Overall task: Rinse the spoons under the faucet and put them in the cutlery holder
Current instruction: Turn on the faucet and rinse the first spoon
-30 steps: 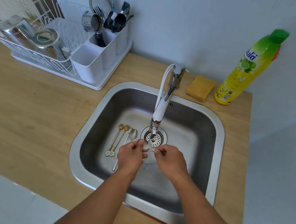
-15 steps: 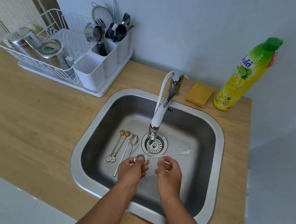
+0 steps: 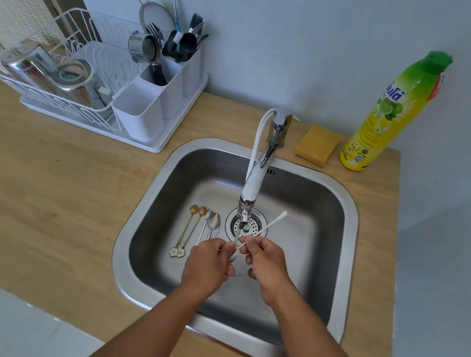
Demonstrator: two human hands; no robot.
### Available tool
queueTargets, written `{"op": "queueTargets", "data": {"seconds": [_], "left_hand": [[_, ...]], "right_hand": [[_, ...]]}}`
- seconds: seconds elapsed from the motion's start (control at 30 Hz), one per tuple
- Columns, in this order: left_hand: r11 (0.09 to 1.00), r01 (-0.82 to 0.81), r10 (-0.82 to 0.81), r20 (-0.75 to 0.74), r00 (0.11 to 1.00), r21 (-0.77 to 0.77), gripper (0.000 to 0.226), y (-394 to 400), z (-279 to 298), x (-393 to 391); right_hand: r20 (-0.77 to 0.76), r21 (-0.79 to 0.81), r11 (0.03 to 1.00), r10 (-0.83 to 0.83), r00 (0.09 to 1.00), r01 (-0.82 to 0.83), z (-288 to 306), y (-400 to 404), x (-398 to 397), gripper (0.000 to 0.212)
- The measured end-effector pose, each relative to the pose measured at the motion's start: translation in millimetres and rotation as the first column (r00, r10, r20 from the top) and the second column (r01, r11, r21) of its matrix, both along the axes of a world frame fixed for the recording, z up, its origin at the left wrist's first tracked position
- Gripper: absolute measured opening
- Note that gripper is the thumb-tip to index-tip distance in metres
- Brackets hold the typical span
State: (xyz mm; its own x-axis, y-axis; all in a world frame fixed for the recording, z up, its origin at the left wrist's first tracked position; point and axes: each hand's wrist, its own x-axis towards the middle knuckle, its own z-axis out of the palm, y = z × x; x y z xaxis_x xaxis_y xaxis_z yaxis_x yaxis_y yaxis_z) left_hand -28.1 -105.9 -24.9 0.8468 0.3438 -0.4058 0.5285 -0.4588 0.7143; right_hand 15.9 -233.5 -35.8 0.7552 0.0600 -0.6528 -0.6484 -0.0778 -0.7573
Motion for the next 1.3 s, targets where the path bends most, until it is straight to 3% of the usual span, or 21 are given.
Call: {"op": "queueTargets", "data": {"seconds": [0.23,0.27,0.33,0.37,0.4,0.5,0.53,0.63,0.73,0.83,0.97,1.1,1.2,1.3], "left_hand": [[0.967,0.151,-0.172,0.087,0.981,0.205,0.012,24.6,12.6,12.4],[0.955,0.182,-0.207,0.086,0.975,0.233,0.011,30.0,13.9,16.0],[0.921,0.277,-0.305,0.065,0.95,0.274,0.012,37.5,14.9,22.9],[0.898,0.325,-0.354,0.049,0.934,0.296,0.013,38.5,15.6,25.3],[0.881,0.357,-0.387,0.041,0.921,0.31,0.014,37.3,16.2,27.3],[0.901,0.335,-0.369,0.08,0.926,0.277,0.012,30.7,16.9,33.8],[0.92,0.296,-0.33,0.097,0.939,0.258,0.012,28.3,17.3,36.4],[0.979,0.092,-0.121,0.152,0.981,0.184,0.014,19.8,19.6,45.5],[0.998,-0.067,0.067,0.142,0.988,-0.004,0.015,8.8,17.6,49.0],[0.993,-0.067,0.077,0.106,0.991,-0.098,0.025,-2.5,12.3,42.5],[0.973,-0.133,0.145,0.055,0.988,-0.191,0.025,-6.8,8.7,34.1],[0.925,-0.076,0.073,-0.021,0.997,-0.372,0.026,-4.5,2.1,16.7],[0.945,-0.106,0.107,-0.013,0.994,-0.308,0.022,-0.1,-3.6,12.2],[0.885,-0.206,0.2,-0.06,0.978,-0.418,0.012,0.4,-2.4,12.0]], "right_hand": [[-0.123,0.038,0.965,-0.251,0.96,0.258,-0.9,-3.5,-2.5,0.016],[-0.097,-0.022,0.952,-0.307,0.947,0.306,-1.5,-8.8,-3.5,0.027],[-0.012,-0.243,0.916,-0.333,0.943,0.32,-2.3,-20.2,-6.6,0.071],[0.023,-0.354,0.896,-0.277,0.961,0.267,-2.5,-25.4,-8.2,0.086],[0.056,-0.446,0.875,-0.182,0.982,0.188,-2.0,-27.8,-9.6,0.085],[0.094,-0.672,0.731,0.239,0.966,-0.116,4.8,-21.0,-11.9,0.025],[0.072,-0.708,0.674,0.365,0.928,-0.21,4.5,-16.4,-12.6,0.027],[0.074,-0.647,0.684,0.496,0.865,-0.337,6.4,2.5,-13.8,0.033],[0.16,-0.473,0.822,0.434,0.887,-0.317,5.8,15.2,-11.8,0.03],[0.24,-0.327,0.918,0.308,0.921,-0.222,2.3,19.6,-11.2,0.035],[0.213,-0.216,0.969,0.169,0.962,-0.123,-1.7,16.2,-10.6,0.031],[0.164,-0.057,0.998,-0.012,0.986,0.022,1.4,8.1,-3.3,0.02],[0.149,-0.093,0.995,-0.02,0.989,0.034,0.0,6.5,-2.4,0.019],[0.149,-0.093,0.995,-0.033,0.988,0.047,-1.8,11.9,-5.4,0.019]]}}
